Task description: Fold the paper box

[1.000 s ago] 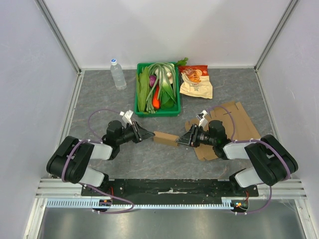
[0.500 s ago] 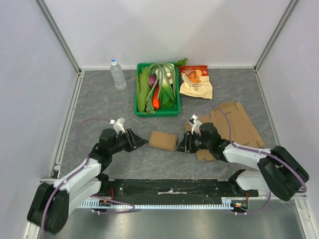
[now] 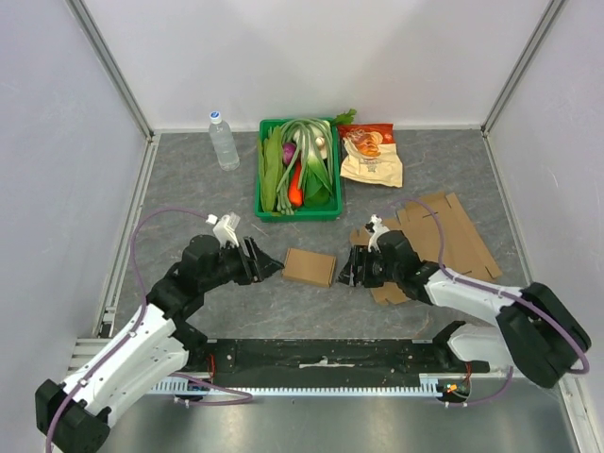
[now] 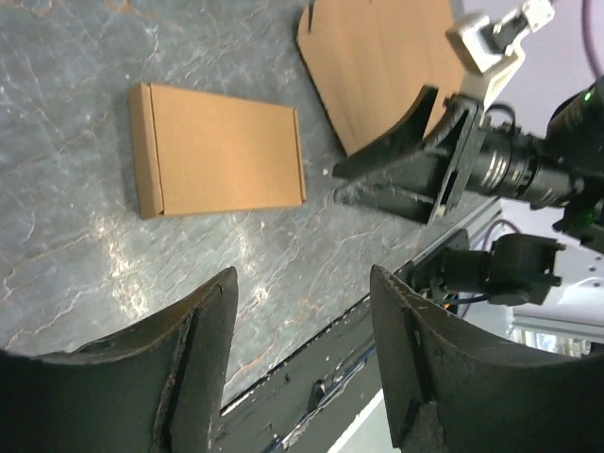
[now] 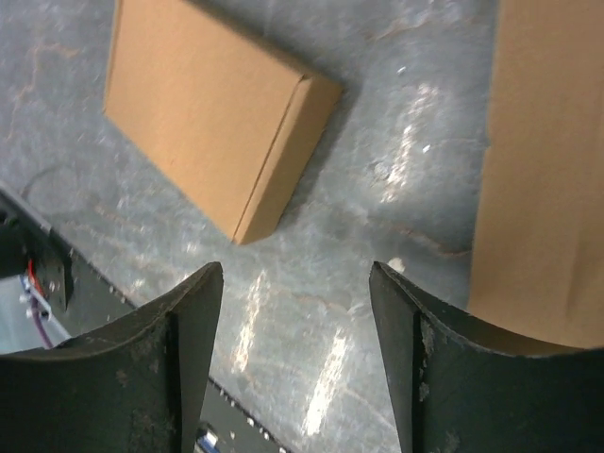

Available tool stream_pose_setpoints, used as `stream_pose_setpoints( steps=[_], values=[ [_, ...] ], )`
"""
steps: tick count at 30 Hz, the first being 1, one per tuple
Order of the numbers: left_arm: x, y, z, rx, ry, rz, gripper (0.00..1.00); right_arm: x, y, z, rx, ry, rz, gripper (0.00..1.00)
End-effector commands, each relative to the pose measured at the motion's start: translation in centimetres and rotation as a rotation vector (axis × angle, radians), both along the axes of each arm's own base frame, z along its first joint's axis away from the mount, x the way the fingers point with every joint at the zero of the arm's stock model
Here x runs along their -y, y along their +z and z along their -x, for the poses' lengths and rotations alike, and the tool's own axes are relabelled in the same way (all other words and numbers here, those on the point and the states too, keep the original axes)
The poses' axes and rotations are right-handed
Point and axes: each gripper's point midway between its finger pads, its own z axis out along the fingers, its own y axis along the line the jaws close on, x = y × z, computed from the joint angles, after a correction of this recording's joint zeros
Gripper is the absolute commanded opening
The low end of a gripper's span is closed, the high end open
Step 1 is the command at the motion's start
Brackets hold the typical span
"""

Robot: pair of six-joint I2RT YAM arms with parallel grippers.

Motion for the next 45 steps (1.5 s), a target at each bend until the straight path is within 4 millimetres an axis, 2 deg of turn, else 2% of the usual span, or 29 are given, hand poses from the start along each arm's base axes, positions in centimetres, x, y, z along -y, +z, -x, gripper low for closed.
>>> stream_pose_setpoints(
  steps=[1,4,5,7,9,10,11,12,13,14,16,18,19,20,23,25,27,28,29,30,31,32,33,34,35,36,37,40,45],
  values=[
    [-0.8,0.1,0.0,0.044,0.036,-0.123,0.64,-1.4,1.9,-4.7,0.087,-0.14,-0.051,0.68],
    [-1.6,-0.2,0.1,0.049,0.046,-0.188,0.64,-3.1,1.4,-5.8,0.081,-0.144,-0.074,0.63],
    [-1.8,-0.2,0.2,0.05,0.049,-0.195,0.64,-3.7,-0.1,-5.5,0.055,-0.122,-0.044,0.61],
    [-2.6,-0.2,0.2,0.055,0.07,-0.229,0.64,-5.3,0.6,-6.4,0.097,-0.106,-0.074,0.56],
    [-3.2,-0.1,0.3,0.062,0.09,-0.253,0.62,-6.9,-0.4,-6.3,0.099,-0.07,-0.039,0.51],
    [-4.2,0.0,0.1,0.063,0.132,-0.279,0.62,-8.9,1.1,-7.3,0.13,-0.049,-0.069,0.45],
    [-4.7,0.1,0.0,0.066,0.158,-0.286,0.61,-10.6,-0.1,-6.7,0.107,-0.012,-0.06,0.43],
    [-5.1,0.3,0.0,0.057,0.191,-0.282,0.61,-12.0,0.1,-6.9,0.104,-0.002,-0.076,0.39],
    [-5.8,0.8,-0.1,0.069,0.237,-0.281,0.6,-14.7,2.3,-8.2,0.142,0.006,-0.131,0.35],
    [-6.2,1.1,-0.2,0.073,0.266,-0.273,0.59,-16.5,0.6,-7.7,0.117,0.035,-0.115,0.34],
    [-6.8,2.7,-0.4,0.103,0.318,-0.233,0.59,-20.4,0.6,-9.2,0.111,0.036,-0.147,0.33],
    [-7.2,3.6,-0.3,0.124,0.333,-0.224,0.59,-23.5,1.1,-9.0,0.112,0.03,-0.189,0.32],
    [-7.5,4.4,-0.4,0.139,0.35,-0.224,0.59,-25.6,3.0,-9.4,0.126,0.019,-0.253,0.33],
    [-7.7,4.4,-0.5,0.137,0.355,-0.239,0.59,-27.0,2.0,-8.5,0.113,0.028,-0.248,0.34],
    [-7.4,4.4,-0.9,0.122,0.332,-0.281,0.61,-28.2,3.8,-8.9,0.136,0.013,-0.288,0.42],
    [-6.5,4.2,-0.8,0.104,0.282,-0.285,0.62,-26.7,5.0,-9.3,0.163,0.028,-0.239,0.49],
    [-5.2,3.8,-1.4,0.1,0.247,-0.262,0.61,-23.6,4.5,-9.8,0.204,0.059,-0.11,0.54],
    [-4.0,2.6,-1.1,0.074,0.188,-0.247,0.61,-21.4,5.5,-9.7,0.221,0.058,-0.08,0.6],
    [-3.2,1.7,-1.0,0.054,0.152,-0.242,0.61,-18.7,5.2,-10.9,0.224,0.035,-0.03,0.62],
    [-1.6,0.3,-1.0,0.002,0.086,-0.228,0.61,-15.1,2.7,-9.9,0.16,0.028,0.048,0.64],
    [-1.0,-1.6,-0.8,-0.053,0.051,-0.242,0.59,-13.0,5.1,-9.8,0.179,0.018,0.021,0.65],
    [-0.3,-2.8,-0.6,-0.093,0.017,-0.244,0.58,-9.0,5.0,-11.3,0.168,-0.053,0.055,0.67],
    [0.8,-3.2,-0.7,-0.108,-0.009,-0.222,0.56,-4.8,2.4,-9.9,0.095,-0.081,0.144,0.7],
    [1.0,-5.8,-0.4,-0.179,-0.015,-0.253,0.53,-2.9,5.1,-9.7,0.128,-0.098,0.101,0.71],
    [1.5,-6.5,-0.5,-0.205,-0.011,-0.235,0.51,0.7,5.3,-10.7,0.117,-0.171,0.107,0.72],
    [1.8,-7.5,-0.6,-0.215,-0.011,-0.225,0.5,3.0,4.5,-9.5,0.069,-0.177,0.148,0.72],
    [1.6,-8.9,-0.8,-0.251,0.012,-0.253,0.47,5.2,6.2,-9.7,0.089,-0.221,0.133,0.72],
    [-0.5,-12.3,-1.5,-0.34,0.138,-0.383,0.44,7.2,8.0,-8.2,0.106,-0.234,0.141,0.72],
    [-4.5,-13.9,-0.8,-0.448,0.343,-0.526,0.45,7.8,8.8,-7.0,0.101,-0.238,0.14,0.73]
  ],
)
